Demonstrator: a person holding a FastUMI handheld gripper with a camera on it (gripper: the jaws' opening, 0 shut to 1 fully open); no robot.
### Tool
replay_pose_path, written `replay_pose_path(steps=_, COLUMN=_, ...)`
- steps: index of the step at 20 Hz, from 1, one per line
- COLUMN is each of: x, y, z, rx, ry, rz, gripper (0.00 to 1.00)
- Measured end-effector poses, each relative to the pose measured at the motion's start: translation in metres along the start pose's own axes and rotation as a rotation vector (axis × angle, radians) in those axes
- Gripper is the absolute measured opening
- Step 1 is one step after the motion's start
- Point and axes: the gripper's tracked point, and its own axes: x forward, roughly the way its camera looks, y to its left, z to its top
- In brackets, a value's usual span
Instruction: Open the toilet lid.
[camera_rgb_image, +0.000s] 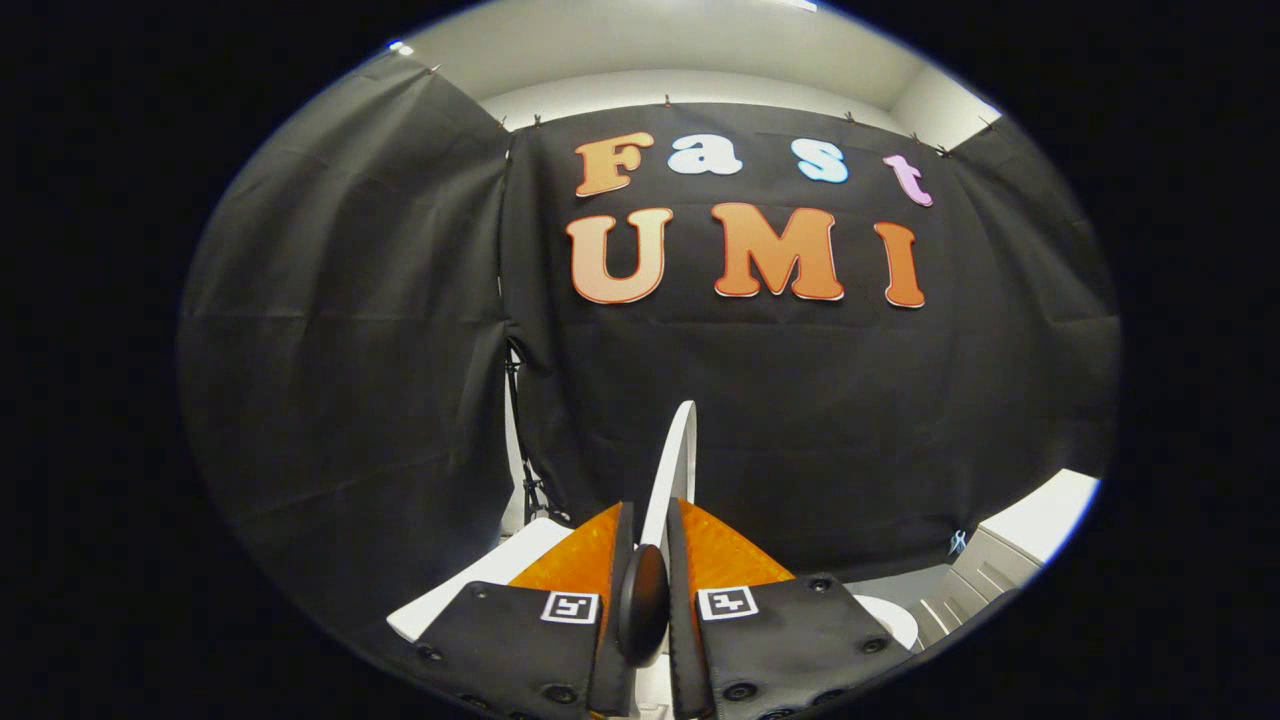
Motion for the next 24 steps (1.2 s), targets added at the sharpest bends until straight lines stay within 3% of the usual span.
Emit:
replay_pose_path(steps=12, x=0.016, y=0.084, z=-0.014, rx=-0.137, ry=0.03, rz=0.07, gripper=0.23)
replay_pose_path(steps=18, x=0.018, y=0.101, z=-0.035, rx=-0.14, ry=0.09, rz=0.09, gripper=0.3)
replay_pose_path(steps=24, x=0.009, y=0.099, z=-0.045, rx=-0.115, ry=0.108, rz=0.109, gripper=0.48)
